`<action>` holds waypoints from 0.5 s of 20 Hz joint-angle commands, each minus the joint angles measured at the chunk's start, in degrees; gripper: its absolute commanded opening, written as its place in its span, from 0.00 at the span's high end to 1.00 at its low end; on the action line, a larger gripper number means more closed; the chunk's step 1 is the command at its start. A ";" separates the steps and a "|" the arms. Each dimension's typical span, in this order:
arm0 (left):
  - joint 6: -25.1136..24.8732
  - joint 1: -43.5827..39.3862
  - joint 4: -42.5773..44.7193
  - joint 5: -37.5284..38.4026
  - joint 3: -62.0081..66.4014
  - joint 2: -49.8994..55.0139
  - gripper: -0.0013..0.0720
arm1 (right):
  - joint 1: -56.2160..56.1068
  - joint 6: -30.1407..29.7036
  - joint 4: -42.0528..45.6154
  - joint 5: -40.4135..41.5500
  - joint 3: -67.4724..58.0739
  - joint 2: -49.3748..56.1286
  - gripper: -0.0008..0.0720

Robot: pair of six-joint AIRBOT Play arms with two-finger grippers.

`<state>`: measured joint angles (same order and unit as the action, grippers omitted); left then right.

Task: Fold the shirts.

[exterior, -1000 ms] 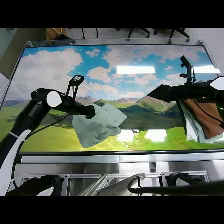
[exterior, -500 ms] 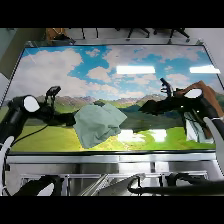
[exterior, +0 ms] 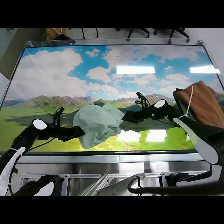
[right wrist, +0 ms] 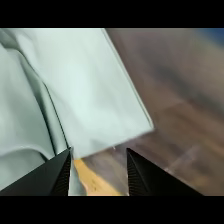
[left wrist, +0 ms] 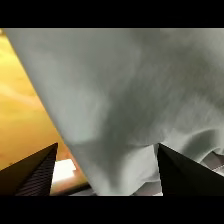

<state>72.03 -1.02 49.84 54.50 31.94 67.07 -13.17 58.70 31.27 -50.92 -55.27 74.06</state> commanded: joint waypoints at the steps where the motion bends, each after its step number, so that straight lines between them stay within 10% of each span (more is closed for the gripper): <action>1: -5.86 0.24 -7.85 -4.17 -1.20 5.84 0.25 | -1.77 -3.52 -4.00 5.55 0.09 1.97 0.50; 3: -6.21 0.35 -7.82 -3.65 -1.22 7.96 0.63 | -2.23 -5.07 -6.75 6.71 0.07 2.95 0.51; 5: -6.25 0.35 -7.82 -3.48 -1.18 8.15 0.94 | -2.29 -6.91 -10.01 6.78 0.07 4.24 0.86; 10: -6.64 1.05 -7.30 4.39 4.72 -0.09 0.96 | -0.74 -11.87 -15.06 4.92 -1.97 2.40 0.97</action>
<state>66.00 -0.47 43.90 53.10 32.99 71.09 -14.94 49.80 19.92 -44.95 -55.79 77.89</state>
